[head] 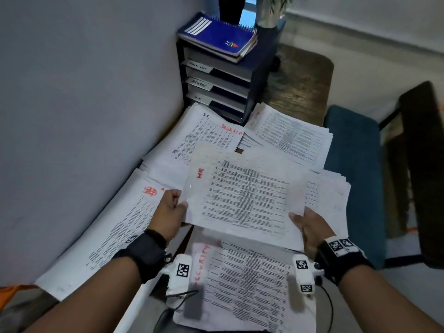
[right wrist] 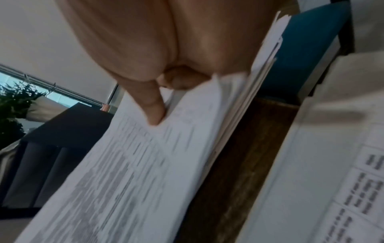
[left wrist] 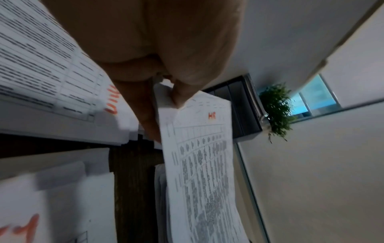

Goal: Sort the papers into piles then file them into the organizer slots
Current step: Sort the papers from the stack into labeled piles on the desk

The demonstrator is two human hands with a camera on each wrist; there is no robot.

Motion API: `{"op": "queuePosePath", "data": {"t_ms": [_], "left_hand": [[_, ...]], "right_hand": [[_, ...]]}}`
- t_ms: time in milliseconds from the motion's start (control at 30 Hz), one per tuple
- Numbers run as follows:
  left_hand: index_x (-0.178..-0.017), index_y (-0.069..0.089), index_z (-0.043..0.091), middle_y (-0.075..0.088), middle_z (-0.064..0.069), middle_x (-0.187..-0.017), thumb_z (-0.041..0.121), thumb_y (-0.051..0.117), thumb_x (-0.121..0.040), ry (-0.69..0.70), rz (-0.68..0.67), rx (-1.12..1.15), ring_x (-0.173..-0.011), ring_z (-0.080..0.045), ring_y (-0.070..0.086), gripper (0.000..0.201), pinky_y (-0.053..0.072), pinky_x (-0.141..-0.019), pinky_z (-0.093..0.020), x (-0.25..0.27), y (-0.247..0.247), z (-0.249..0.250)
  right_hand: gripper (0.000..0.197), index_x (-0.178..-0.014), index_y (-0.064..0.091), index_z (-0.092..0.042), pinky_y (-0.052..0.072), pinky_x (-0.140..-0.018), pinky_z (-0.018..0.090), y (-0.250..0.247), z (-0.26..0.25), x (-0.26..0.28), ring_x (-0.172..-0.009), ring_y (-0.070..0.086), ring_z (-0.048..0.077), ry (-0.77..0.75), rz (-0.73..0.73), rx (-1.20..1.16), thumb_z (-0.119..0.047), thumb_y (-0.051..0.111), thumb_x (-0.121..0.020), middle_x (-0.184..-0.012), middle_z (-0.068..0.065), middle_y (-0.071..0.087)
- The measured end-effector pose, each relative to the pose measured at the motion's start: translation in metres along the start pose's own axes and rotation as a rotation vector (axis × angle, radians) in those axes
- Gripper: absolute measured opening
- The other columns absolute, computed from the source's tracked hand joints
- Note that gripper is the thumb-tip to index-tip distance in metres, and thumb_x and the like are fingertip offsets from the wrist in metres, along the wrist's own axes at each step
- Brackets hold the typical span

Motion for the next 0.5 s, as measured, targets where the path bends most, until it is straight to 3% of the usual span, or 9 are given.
{"op": "queuePosePath", "data": {"t_ms": [33, 67, 133, 167, 233, 300, 367, 433, 500], "left_hand": [[-0.104, 0.048, 0.023, 0.064, -0.006, -0.108, 0.005, 0.049, -0.100, -0.005, -0.044, -0.008, -0.090, -0.020, 0.063, 0.019, 0.056, -0.079, -0.042, -0.001, 0.007, 0.002], [-0.111, 0.049, 0.021, 0.063, -0.006, -0.109, 0.008, 0.054, -0.099, -0.027, -0.085, -0.015, -0.091, -0.020, 0.062, 0.018, 0.055, -0.079, -0.040, -0.003, 0.011, 0.001], [-0.120, 0.047, 0.014, 0.060, -0.008, -0.104, 0.016, 0.062, -0.096, -0.120, -0.126, -0.111, -0.089, -0.022, 0.062, 0.029, 0.055, -0.074, -0.038, -0.006, 0.014, -0.006], [-0.116, 0.049, 0.012, 0.060, -0.008, -0.097, 0.021, 0.064, -0.094, -0.167, -0.149, -0.217, -0.085, -0.022, 0.062, 0.028, 0.055, -0.071, -0.037, -0.004, 0.013, -0.009], [-0.089, 0.054, 0.013, 0.061, -0.006, -0.078, 0.034, 0.068, -0.091, -0.211, -0.249, -0.511, -0.071, -0.022, 0.060, 0.025, 0.054, -0.065, -0.035, 0.006, 0.006, -0.018], [-0.070, 0.053, 0.015, 0.061, -0.004, -0.068, 0.044, 0.068, -0.087, -0.250, -0.378, -0.803, -0.062, -0.022, 0.059, 0.036, 0.055, -0.063, -0.034, 0.018, 0.000, -0.030], [-0.067, 0.057, 0.017, 0.061, -0.001, -0.068, 0.052, 0.069, -0.083, -0.296, -0.481, -1.074, -0.064, -0.019, 0.059, 0.040, 0.052, -0.062, -0.031, 0.033, -0.003, -0.042], [-0.072, 0.059, 0.014, 0.059, 0.001, -0.072, 0.061, 0.069, -0.078, -0.311, -0.604, -1.313, -0.067, -0.017, 0.056, 0.048, 0.047, -0.061, -0.027, 0.047, -0.004, -0.056], [-0.088, 0.065, 0.016, 0.064, -0.004, -0.087, 0.064, 0.070, -0.075, -0.333, -0.682, -1.432, -0.079, -0.020, 0.060, 0.049, 0.047, -0.068, -0.028, 0.061, -0.003, -0.066]], "right_hand": [[0.020, -0.108, 0.067, -0.028, 0.057, -0.085, 0.044, -0.003, -0.003, 0.000, -0.093, 0.071, 0.028, -0.021, 0.059, 0.058, -0.021, 0.062, -0.090, -0.115, 0.014, 0.070], [0.017, -0.103, 0.068, -0.030, 0.057, -0.088, 0.038, -0.008, -0.006, -0.003, -0.095, 0.069, 0.028, -0.047, 0.089, 0.107, -0.023, 0.061, -0.089, -0.117, 0.013, 0.069], [0.013, -0.102, 0.061, -0.024, 0.055, -0.072, 0.014, -0.023, -0.016, -0.004, -0.083, 0.063, 0.021, -0.062, 0.180, 0.171, -0.015, 0.055, -0.096, -0.101, 0.009, 0.068], [0.015, -0.109, 0.058, -0.020, 0.053, -0.070, 0.012, -0.033, -0.023, -0.004, -0.081, 0.061, 0.022, -0.054, 0.234, 0.187, -0.012, 0.052, -0.098, -0.099, 0.007, 0.067], [0.025, -0.123, 0.056, -0.014, 0.052, -0.079, 0.027, -0.055, -0.029, -0.009, -0.089, 0.061, 0.027, -0.029, 0.328, 0.227, -0.014, 0.051, -0.099, -0.111, 0.009, 0.065], [0.026, -0.122, 0.056, -0.010, 0.047, -0.072, 0.029, -0.073, -0.027, -0.016, -0.087, 0.059, 0.026, -0.033, 0.397, 0.312, -0.016, 0.053, -0.097, -0.109, 0.009, 0.062], [0.022, -0.115, 0.057, -0.005, 0.041, -0.064, 0.028, -0.086, -0.024, -0.023, -0.081, 0.056, 0.026, -0.011, 0.438, 0.395, -0.016, 0.055, -0.096, -0.103, 0.009, 0.058], [0.023, -0.114, 0.058, -0.002, 0.039, -0.075, 0.028, -0.089, -0.027, -0.023, -0.092, 0.057, 0.030, -0.003, 0.446, 0.483, -0.016, 0.055, -0.095, -0.107, 0.012, 0.059], [0.029, -0.113, 0.058, -0.001, 0.041, -0.080, 0.033, -0.091, -0.026, -0.029, -0.097, 0.058, 0.034, 0.010, 0.435, 0.558, -0.021, 0.056, -0.092, -0.114, 0.018, 0.063]]}}
Point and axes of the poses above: each hand's wrist, its own x-axis away from the middle knuckle, its own y-axis out of the palm, z = x × y, the point moved 2 cm from there along -x, towards the middle knuckle
